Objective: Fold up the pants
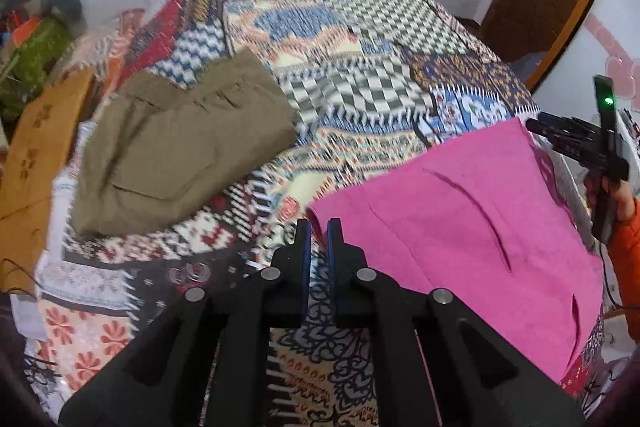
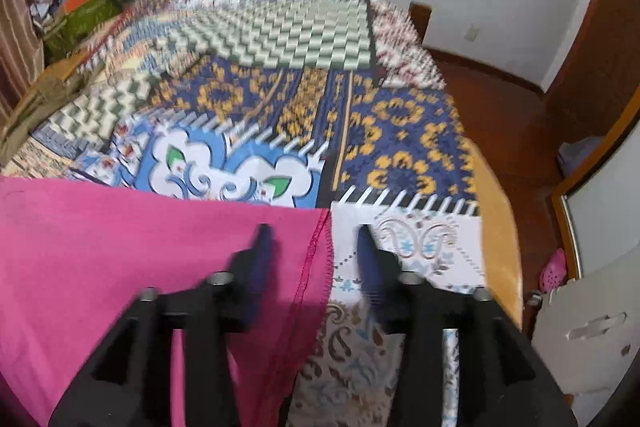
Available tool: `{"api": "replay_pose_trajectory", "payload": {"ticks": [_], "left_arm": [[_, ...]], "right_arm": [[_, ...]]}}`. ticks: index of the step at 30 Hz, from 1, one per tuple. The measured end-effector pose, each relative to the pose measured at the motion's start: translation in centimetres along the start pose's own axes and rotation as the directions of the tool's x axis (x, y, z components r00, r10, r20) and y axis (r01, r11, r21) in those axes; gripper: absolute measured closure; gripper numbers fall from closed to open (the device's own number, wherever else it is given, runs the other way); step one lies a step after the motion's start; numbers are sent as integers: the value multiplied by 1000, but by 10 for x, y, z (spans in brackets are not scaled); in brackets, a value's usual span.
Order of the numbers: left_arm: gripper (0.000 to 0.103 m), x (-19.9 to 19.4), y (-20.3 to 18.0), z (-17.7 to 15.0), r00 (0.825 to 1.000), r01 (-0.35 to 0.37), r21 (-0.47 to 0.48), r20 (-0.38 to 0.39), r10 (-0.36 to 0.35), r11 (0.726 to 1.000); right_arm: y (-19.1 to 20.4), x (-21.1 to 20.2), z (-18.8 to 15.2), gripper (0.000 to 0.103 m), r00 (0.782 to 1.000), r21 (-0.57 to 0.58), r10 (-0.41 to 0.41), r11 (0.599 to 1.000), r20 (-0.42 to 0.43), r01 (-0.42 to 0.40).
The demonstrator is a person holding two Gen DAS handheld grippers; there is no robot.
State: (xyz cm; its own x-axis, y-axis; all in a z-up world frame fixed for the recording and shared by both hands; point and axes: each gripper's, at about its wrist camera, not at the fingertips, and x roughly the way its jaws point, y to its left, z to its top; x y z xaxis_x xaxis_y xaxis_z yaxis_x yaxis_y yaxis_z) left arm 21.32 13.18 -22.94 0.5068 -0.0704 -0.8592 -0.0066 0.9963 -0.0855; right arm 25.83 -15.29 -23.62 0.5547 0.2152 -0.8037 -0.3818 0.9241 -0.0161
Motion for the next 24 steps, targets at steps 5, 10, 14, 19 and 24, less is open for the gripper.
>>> {"api": "replay_pose_trajectory", "payload": {"ticks": [5,10,14,19,24], "left_arm": [[97,-20,-6,17,997,28,-12,69,-28,1000],[92,3,-31,22,995,101,12,15,-101,995],[92,34,-48,11,991,111,46,-79,-107,993],[77,35,-33,0,992,109,18,-69,-108,994],[69,27,-11,-9,994,91,-25,-61,-93,995]], "right_arm": [[8,-30,9,58,995,16,86,996,49,-87],[42,-27,12,53,975,-18,222,975,22,-222],[65,-3,2,53,960,-39,268,962,-78,-271],[61,4,-22,52,947,-29,291,954,-133,-298],[32,-2,-38,51,954,20,255,967,-160,-255]]}}
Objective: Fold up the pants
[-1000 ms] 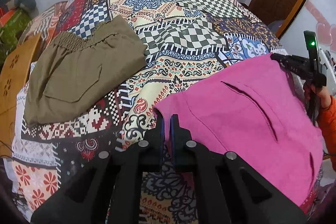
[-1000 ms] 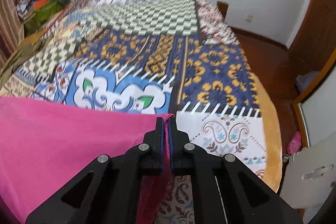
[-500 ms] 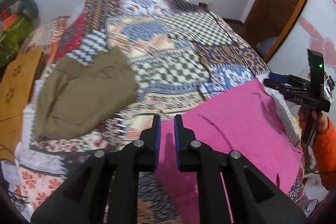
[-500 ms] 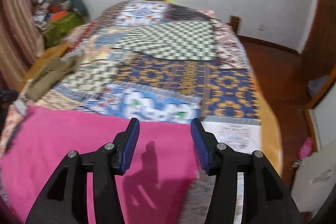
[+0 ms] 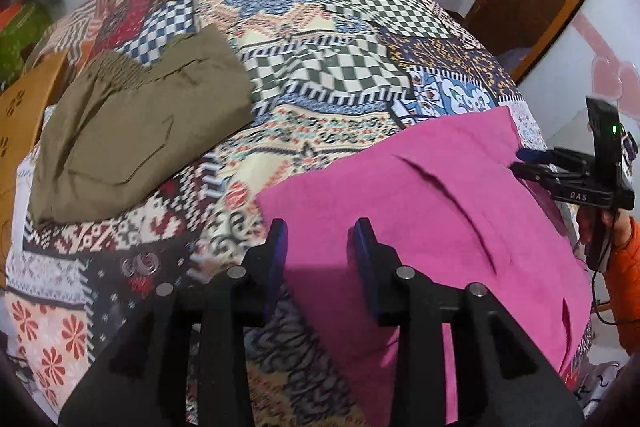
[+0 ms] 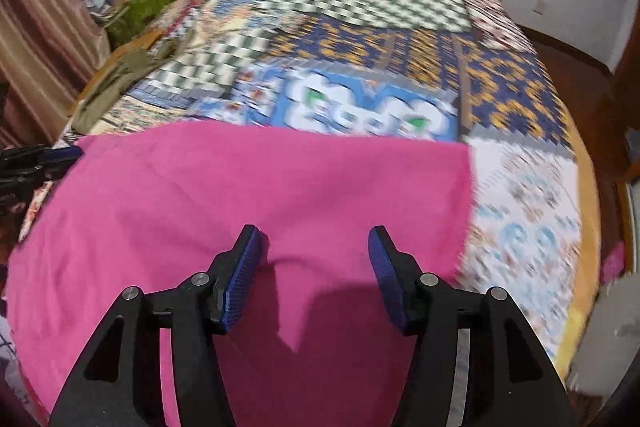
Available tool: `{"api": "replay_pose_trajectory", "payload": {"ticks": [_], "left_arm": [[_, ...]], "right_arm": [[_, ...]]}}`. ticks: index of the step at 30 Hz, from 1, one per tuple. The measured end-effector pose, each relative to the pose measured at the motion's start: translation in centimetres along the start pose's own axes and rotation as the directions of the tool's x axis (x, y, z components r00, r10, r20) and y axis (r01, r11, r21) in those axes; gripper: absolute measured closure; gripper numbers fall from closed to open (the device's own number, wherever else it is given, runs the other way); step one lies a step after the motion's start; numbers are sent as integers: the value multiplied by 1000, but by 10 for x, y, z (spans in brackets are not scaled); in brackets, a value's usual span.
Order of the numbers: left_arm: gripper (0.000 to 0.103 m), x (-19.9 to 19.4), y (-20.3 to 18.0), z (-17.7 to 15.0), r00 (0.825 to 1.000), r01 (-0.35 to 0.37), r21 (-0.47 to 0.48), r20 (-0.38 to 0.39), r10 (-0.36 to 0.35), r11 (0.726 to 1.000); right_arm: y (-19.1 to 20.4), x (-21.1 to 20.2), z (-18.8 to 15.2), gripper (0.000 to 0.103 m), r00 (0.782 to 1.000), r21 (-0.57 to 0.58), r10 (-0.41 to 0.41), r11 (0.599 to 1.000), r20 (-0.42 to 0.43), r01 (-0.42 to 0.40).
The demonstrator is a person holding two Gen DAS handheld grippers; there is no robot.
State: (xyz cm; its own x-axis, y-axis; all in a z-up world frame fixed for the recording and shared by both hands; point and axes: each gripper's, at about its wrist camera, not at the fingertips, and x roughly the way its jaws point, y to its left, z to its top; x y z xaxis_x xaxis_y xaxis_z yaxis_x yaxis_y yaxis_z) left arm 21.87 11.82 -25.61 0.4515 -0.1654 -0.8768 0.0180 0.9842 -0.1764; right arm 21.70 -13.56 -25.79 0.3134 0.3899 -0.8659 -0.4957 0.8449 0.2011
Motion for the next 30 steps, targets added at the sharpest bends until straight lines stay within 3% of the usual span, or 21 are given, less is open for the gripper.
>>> {"api": "replay_pose_trajectory", "payload": {"ticks": [3,6,15,19,30], "left_arm": [[69,-4,4,-6,997,-74,8,-11,74,997],[69,-14,9,-8,999,-52,-34,-9,51,998],[67,-62,-27,-10,996,-5,-6,87,5,1000],[62,-75,-36,-20,995,38,-36,91,-35,999],[56,-108,-38,-64,991,50,-119,125,-35,992]], "right_arm": [[-10,-6,-11,51,998,-2,-57,998,-13,57],[-15,-20,-16,51,996,8,-90,996,-20,90],[17,-69,-20,51,996,-4,-18,1000,91,18],[39,-83,-22,51,991,-31,9,1000,132,-5],[78,-112,-38,51,979,-64,53,997,199,-41]]}}
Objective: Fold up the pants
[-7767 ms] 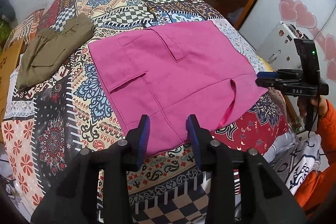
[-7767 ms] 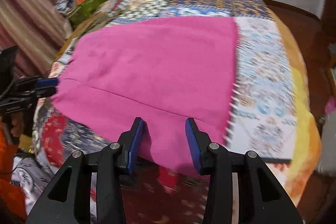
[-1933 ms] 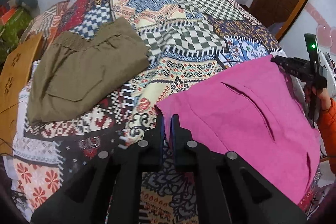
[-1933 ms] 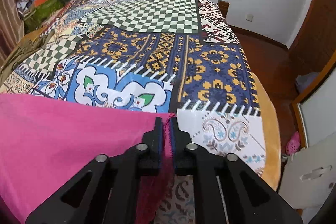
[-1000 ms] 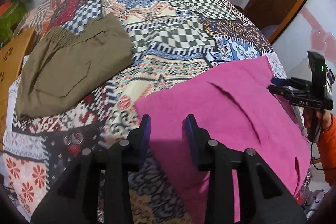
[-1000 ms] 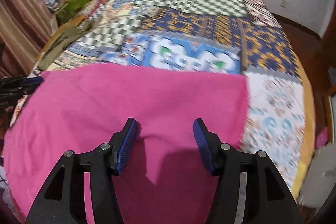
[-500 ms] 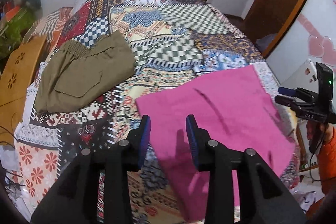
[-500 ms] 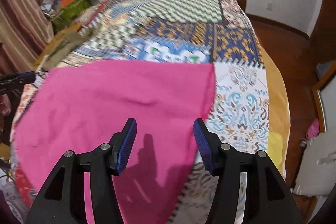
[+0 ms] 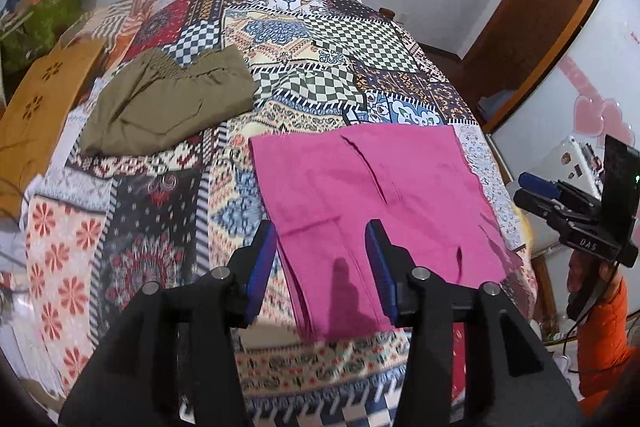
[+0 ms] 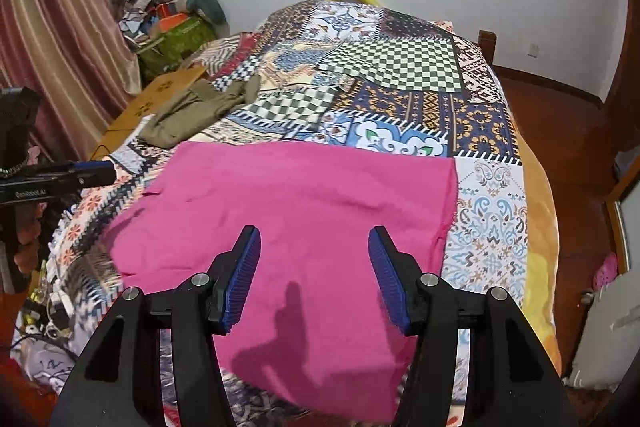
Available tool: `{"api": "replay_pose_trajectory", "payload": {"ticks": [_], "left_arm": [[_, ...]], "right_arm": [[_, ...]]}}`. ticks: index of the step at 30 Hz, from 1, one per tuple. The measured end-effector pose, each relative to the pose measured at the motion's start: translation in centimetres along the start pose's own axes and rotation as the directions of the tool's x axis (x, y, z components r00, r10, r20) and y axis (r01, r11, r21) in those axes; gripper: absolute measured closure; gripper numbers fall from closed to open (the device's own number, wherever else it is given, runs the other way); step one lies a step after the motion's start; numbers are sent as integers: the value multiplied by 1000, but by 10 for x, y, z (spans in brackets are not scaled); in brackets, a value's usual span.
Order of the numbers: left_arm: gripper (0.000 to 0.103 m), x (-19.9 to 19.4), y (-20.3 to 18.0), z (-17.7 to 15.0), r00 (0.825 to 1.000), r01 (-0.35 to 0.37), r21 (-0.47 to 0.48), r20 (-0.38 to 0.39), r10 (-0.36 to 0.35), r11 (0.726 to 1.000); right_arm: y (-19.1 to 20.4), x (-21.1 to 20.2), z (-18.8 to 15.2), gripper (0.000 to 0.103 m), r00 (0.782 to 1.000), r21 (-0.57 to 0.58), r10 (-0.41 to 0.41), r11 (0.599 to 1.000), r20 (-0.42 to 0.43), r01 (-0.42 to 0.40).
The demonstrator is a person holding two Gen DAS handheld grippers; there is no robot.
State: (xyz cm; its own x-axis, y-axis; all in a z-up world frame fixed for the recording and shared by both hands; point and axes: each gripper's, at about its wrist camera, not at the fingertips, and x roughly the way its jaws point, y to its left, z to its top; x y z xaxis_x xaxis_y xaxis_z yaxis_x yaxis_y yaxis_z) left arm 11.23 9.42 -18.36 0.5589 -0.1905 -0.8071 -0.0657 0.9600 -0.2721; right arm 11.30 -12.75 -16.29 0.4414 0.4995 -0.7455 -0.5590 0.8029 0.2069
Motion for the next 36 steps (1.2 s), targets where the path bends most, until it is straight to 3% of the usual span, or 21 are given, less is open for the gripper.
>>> {"api": "replay_pose_trajectory", "payload": {"ticks": [3,11,14,20,24,30,33,36], "left_arm": [[51,-6,2,-14,1000,21,-42,-6,-22,999],[50,-11,-1,-47,995,83,-110,-40,-88,991],[50,-7,-1,-56,987,133,-145,-73,-145,980],[50,6,-4,-69,964,204,-194,-128,-231,959],[45,17,-1,-71,935,282,-261,-140,-325,923],[45,29,16,-67,905,350,-387,-95,-415,853],[45,34,18,-63,908,349,-406,-79,-412,845],[45,36,15,-60,920,326,-399,-75,-385,857]], "right_arm": [[8,-2,-7,51,1000,-16,1,1000,1,-1],[20,25,-29,51,997,-46,-11,999,-82,7],[22,37,-39,51,992,-66,-20,998,-122,12],[19,38,-44,51,992,-43,-6,999,-123,1],[21,38,-46,51,993,-47,-3,999,-120,-3],[20,39,-47,51,992,-36,15,999,-122,-20],[18,40,-47,51,992,-30,24,999,-124,-28],[18,40,-47,51,992,-26,31,999,-125,-34]]}}
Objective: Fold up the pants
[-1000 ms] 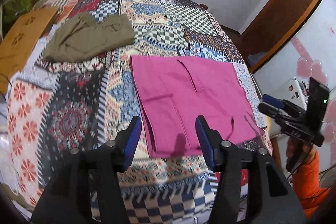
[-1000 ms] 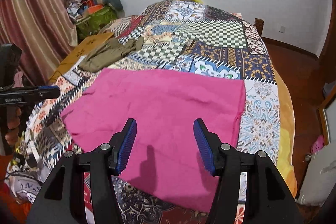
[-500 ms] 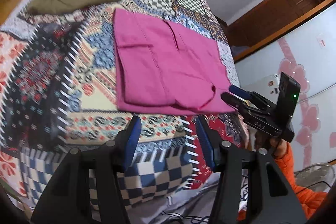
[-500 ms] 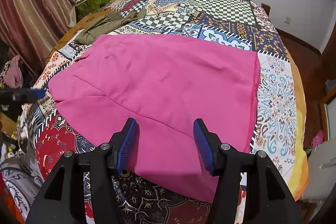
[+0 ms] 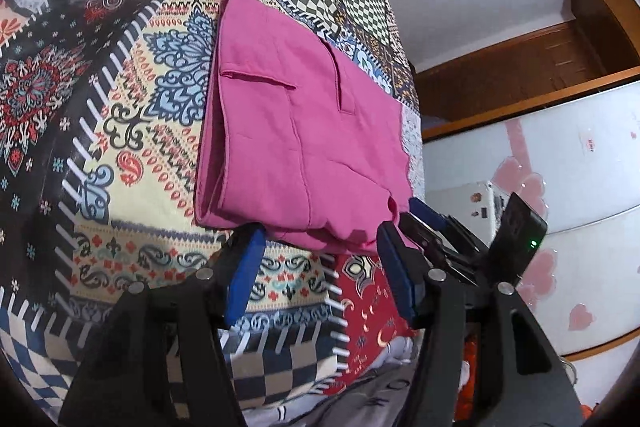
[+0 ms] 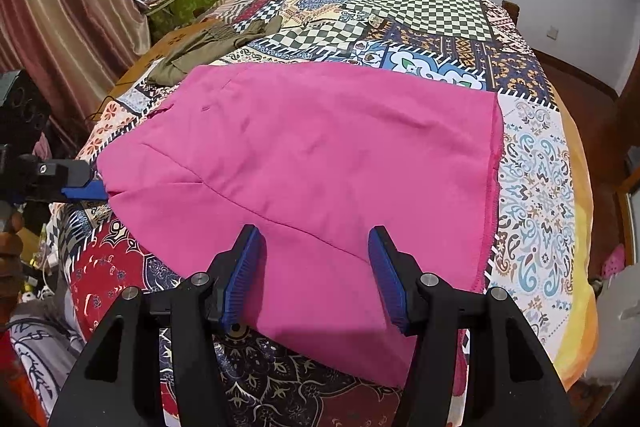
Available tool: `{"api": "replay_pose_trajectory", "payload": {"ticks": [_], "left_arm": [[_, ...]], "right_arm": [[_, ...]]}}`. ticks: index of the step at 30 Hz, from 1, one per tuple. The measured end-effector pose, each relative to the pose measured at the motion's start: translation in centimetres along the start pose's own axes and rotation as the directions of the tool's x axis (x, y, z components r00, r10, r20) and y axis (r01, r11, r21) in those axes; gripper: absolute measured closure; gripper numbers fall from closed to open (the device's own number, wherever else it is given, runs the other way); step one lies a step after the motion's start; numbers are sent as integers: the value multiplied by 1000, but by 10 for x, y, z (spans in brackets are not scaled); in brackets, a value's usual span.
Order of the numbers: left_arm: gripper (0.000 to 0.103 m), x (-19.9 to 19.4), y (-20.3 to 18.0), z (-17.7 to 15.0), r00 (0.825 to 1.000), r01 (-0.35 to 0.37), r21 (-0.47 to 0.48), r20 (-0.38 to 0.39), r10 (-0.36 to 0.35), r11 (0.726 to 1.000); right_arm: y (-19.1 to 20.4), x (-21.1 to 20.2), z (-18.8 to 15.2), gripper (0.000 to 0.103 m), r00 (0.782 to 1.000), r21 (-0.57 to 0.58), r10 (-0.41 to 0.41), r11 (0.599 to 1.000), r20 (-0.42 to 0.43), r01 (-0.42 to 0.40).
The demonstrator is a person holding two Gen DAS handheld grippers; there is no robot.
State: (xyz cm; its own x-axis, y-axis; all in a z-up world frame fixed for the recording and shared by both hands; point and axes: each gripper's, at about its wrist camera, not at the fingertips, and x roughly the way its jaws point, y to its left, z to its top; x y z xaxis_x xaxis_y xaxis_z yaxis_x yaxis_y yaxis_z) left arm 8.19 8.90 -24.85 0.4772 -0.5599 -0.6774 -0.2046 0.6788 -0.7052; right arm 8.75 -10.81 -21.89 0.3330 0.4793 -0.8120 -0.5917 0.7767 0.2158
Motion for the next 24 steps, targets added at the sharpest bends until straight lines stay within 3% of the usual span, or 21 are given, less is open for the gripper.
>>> {"api": "replay_pose_trajectory", "payload": {"ticks": [12,19,24], "left_arm": [[45,20,-3,26,998,-62,-36,26,63,997],[66,34,-23,35,976,-214,108,68,208,971],[74,26,-35,32,960,-266,203,138,242,942]], "right_arm": [[-3,1,-1,50,1000,17,28,999,6,-28],[-5,2,-1,50,999,26,36,999,10,-36],[-5,3,1,50,999,25,37,999,8,-37]]}}
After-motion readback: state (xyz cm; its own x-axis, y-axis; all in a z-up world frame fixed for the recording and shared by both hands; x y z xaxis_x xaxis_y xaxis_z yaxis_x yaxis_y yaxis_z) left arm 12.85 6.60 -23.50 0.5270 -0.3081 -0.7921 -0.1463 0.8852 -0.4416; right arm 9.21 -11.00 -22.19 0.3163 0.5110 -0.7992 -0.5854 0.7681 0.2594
